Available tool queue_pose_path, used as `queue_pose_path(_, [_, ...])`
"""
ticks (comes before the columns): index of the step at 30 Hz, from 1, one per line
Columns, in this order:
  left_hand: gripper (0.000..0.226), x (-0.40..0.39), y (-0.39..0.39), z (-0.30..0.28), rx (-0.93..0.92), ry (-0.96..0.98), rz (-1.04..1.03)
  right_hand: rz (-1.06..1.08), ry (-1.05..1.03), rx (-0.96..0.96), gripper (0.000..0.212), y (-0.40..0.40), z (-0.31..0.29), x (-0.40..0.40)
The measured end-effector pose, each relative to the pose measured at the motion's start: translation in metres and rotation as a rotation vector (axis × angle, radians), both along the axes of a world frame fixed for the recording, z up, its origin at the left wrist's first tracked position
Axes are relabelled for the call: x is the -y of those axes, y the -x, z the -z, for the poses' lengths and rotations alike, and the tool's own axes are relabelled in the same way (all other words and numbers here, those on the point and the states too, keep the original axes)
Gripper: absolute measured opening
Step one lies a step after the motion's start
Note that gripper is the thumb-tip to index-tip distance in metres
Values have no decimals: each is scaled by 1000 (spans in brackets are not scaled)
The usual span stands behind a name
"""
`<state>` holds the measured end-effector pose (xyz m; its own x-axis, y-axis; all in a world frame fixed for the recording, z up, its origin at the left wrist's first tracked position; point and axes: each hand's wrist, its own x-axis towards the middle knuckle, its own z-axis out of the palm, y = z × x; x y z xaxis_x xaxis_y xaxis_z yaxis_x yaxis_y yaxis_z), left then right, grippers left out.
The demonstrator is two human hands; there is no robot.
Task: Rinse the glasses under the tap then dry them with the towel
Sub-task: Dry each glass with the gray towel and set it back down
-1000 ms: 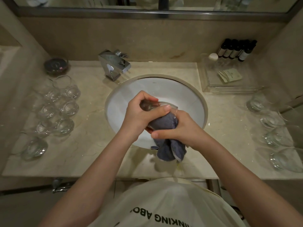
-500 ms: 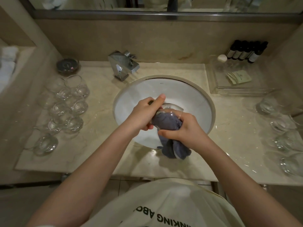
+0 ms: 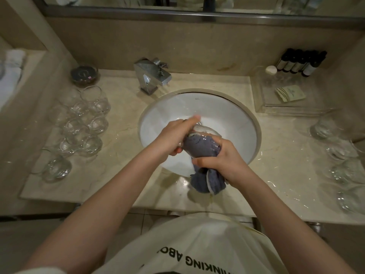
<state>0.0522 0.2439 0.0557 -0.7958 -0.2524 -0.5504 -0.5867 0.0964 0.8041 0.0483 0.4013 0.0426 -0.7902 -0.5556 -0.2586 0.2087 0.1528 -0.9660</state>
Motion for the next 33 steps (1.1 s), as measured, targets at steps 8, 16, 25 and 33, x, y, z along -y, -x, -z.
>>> queue_pose_path(8, [25, -4, -20, 23, -697, 184, -3, 43, 167, 200, 17, -1, -6, 3])
queue_pose_path(16, [42, -1, -13, 1, 25, -43, -12, 67, -64, -146, 35, -9, 7, 6])
queue_pose_path(25, [30, -6, -38, 25, -636, 217, -35, 111, 89, 310, 57, -6, -2, 6])
queue_pose_path(33, [36, -7, -25, 1, -141, 94, -116, 117, 56, 248, 55, -6, -8, 10])
